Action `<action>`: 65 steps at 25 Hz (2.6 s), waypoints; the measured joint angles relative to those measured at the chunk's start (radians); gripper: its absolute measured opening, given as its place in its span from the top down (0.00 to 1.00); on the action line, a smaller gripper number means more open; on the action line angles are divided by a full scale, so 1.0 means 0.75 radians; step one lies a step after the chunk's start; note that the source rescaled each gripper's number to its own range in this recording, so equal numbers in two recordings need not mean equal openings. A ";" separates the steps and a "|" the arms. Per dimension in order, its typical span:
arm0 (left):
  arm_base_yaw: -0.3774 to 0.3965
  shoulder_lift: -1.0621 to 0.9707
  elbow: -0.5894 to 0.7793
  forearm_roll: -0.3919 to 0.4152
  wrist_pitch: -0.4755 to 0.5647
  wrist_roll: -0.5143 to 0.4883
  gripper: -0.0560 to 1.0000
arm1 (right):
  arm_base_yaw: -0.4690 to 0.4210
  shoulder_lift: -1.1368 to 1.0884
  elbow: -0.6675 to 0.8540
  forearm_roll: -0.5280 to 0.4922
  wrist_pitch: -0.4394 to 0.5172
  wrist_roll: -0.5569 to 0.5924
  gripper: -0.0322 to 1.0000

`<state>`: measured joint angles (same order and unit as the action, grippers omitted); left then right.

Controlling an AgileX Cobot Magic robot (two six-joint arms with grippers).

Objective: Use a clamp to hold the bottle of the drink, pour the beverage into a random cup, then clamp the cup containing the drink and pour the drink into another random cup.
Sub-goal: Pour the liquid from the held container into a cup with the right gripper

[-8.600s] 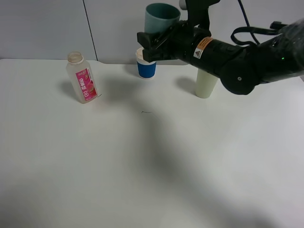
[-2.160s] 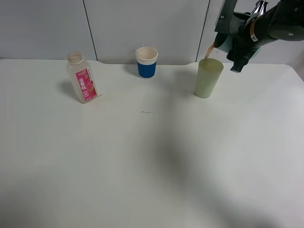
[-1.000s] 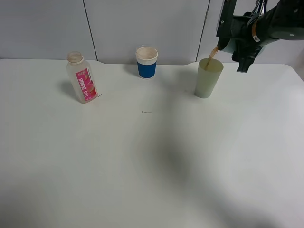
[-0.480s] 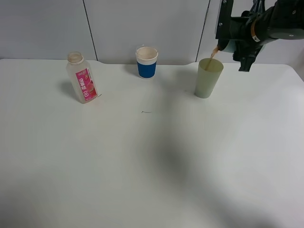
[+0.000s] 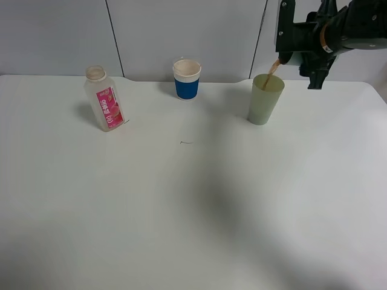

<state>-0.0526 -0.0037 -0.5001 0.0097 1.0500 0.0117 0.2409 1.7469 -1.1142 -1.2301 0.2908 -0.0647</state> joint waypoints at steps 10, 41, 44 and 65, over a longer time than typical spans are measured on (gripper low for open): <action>0.000 0.000 0.000 0.000 0.000 0.000 0.07 | 0.000 0.000 -0.002 -0.109 0.019 0.000 0.97; 0.000 0.000 0.000 0.000 0.000 0.000 0.07 | 0.013 0.000 -0.011 -0.639 0.017 0.000 0.97; 0.000 0.000 0.000 0.000 0.000 0.000 0.07 | 0.018 0.000 -0.011 -0.639 0.017 0.000 0.97; 0.000 0.000 0.000 0.000 0.000 0.000 0.07 | 0.020 -0.003 -0.011 -0.304 -0.025 1.076 0.97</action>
<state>-0.0526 -0.0037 -0.5001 0.0097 1.0500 0.0117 0.2556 1.7450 -1.1224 -1.4578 0.2717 0.7423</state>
